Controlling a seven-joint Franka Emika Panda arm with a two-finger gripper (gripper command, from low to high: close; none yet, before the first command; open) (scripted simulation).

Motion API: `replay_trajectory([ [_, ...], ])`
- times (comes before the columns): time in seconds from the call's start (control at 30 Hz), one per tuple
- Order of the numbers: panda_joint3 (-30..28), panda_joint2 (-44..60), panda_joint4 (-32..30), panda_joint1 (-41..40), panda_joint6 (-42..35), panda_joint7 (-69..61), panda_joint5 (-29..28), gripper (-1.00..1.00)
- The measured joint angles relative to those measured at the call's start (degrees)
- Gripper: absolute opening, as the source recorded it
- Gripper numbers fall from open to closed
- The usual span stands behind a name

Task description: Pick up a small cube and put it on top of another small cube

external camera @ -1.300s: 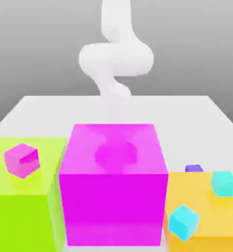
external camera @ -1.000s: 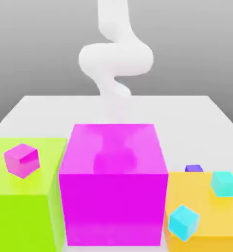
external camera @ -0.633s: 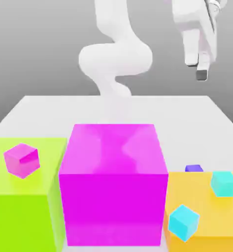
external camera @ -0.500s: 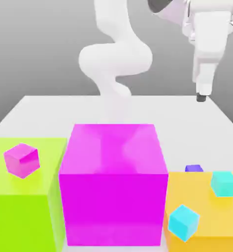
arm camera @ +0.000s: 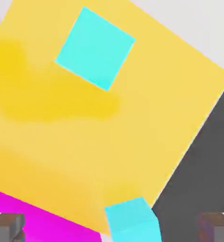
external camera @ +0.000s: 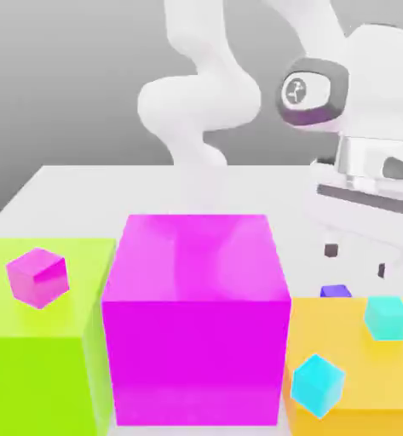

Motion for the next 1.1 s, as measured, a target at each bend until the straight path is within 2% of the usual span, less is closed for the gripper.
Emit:
replay_trajectory([
  [0.33,0.6,5.8,-6.0,7.0,6.6,-27.6,6.1,0.0],
  [0.63,3.0,8.5,-11.0,14.3,12.0,-56.4,18.9,0.0],
  [0.83,-2.3,9.7,-9.9,21.5,13.6,-55.0,14.8,0.0],
  [0.93,-4.4,10.9,-9.3,18.3,14.7,-53.6,12.6,0.0],
  [1.1,-5.5,13.9,-8.5,19.1,17.1,-51.4,9.5,0.0],
])
